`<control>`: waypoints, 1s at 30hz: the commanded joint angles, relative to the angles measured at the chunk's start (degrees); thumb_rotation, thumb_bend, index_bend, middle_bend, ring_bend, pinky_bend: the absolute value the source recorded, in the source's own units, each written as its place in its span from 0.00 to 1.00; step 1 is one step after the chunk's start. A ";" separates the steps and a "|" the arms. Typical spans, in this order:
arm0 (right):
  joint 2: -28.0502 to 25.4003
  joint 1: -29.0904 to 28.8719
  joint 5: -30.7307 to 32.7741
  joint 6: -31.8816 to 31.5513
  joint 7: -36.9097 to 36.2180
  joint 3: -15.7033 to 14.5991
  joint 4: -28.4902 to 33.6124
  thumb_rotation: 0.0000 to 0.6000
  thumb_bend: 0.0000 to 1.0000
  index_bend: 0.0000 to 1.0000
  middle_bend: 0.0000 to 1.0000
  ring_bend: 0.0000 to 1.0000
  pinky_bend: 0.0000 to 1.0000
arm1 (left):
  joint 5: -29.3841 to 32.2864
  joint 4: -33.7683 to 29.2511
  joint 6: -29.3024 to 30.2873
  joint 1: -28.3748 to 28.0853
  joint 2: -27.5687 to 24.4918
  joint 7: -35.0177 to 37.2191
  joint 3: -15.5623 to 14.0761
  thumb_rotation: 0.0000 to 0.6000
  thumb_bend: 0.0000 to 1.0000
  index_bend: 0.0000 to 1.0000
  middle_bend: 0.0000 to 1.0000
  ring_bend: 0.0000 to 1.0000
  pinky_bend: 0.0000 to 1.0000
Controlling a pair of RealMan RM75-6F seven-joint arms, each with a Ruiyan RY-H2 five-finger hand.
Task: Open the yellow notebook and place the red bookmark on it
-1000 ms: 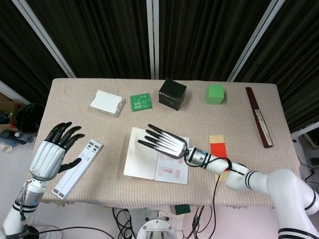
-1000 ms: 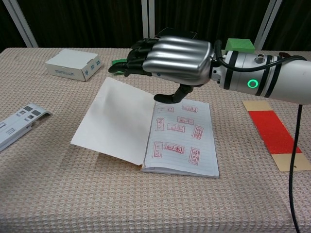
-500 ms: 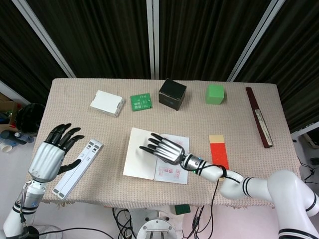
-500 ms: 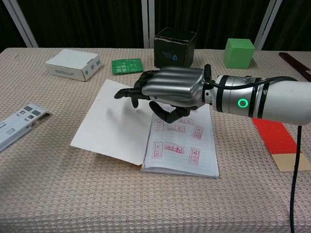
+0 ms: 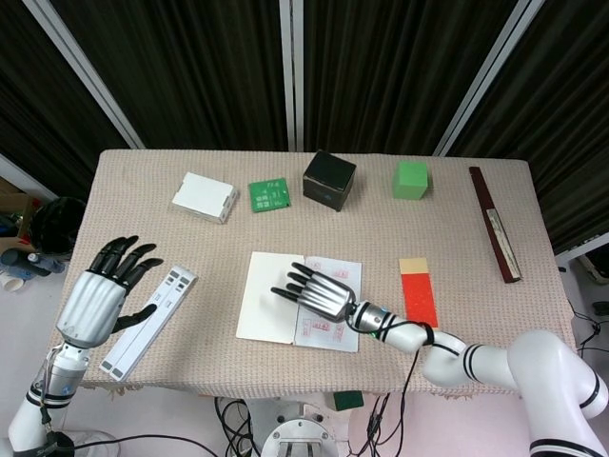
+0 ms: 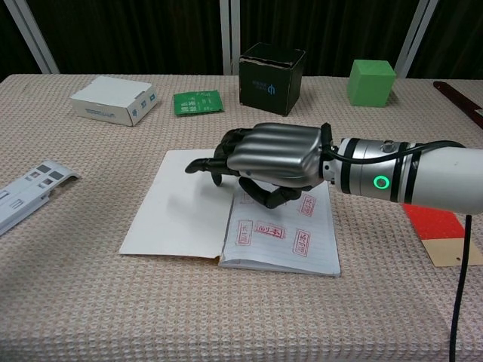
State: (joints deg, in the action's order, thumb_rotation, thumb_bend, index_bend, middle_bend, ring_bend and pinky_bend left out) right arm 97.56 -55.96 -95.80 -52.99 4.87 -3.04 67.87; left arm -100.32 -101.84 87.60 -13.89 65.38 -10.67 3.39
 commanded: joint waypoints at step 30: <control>-11.92 11.21 -2.34 -13.09 1.80 -2.07 5.94 1.00 0.40 0.09 0.26 0.14 0.10 | 0.17 0.26 -0.25 -0.43 -0.09 0.32 0.17 1.00 0.01 0.28 0.20 0.11 0.16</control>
State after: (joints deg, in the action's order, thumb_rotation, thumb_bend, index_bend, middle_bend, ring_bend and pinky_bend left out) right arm 88.40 -46.69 -98.54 -64.19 5.03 -5.46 71.98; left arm -100.15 -101.57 87.35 -14.33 65.30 -10.34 3.56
